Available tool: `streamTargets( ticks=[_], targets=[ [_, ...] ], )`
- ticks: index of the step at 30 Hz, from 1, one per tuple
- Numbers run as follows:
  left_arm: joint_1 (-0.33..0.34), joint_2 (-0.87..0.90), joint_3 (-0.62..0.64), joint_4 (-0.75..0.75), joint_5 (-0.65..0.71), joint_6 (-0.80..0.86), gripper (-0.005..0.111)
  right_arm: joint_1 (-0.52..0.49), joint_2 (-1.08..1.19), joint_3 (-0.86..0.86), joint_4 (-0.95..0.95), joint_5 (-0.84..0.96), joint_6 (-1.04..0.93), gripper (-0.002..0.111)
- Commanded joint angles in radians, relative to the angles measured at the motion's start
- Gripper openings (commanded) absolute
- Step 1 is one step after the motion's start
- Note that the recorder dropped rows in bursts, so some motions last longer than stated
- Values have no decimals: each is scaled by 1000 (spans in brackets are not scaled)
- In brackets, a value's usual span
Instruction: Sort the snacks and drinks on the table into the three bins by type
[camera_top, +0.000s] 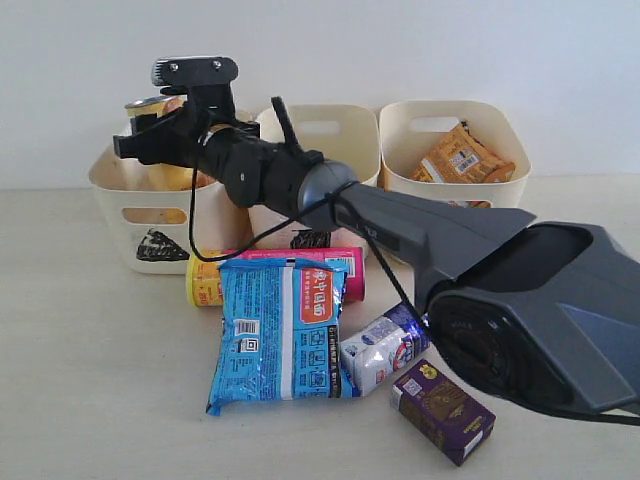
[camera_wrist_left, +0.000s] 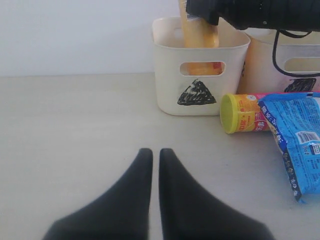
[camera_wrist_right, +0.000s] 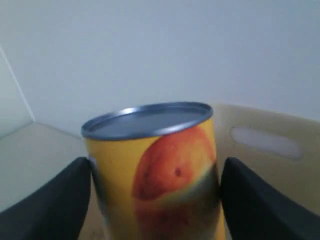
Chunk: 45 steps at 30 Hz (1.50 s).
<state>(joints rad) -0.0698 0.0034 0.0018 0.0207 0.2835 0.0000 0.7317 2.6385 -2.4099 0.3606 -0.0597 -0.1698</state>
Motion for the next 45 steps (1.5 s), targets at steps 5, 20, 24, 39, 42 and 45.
streamTargets(
  ticks=[5, 20, 24, 39, 42, 45],
  targets=[
    [3, -3, -2, -2, -6, -7, 4, -5, -202, -6, -7, 516, -104, 0],
    [3, -3, -2, -2, -6, -7, 4, -3, -355, 27, -140, 1132, -172, 0],
    [3, -3, -2, -2, -6, -7, 4, -3, -450, 212, -148, 1115, -239, 0],
    [3, -3, -2, -2, -6, -7, 4, -5, -653, 696, -148, 1193, -694, 14],
    [3, -3, -2, -2, -6, -7, 4, -5, -653, 696, -300, 1176, -439, 36],
    [3, -3, -2, -2, -6, -7, 4, -44, -653, 696, -302, 1204, -253, 73]
  ],
)
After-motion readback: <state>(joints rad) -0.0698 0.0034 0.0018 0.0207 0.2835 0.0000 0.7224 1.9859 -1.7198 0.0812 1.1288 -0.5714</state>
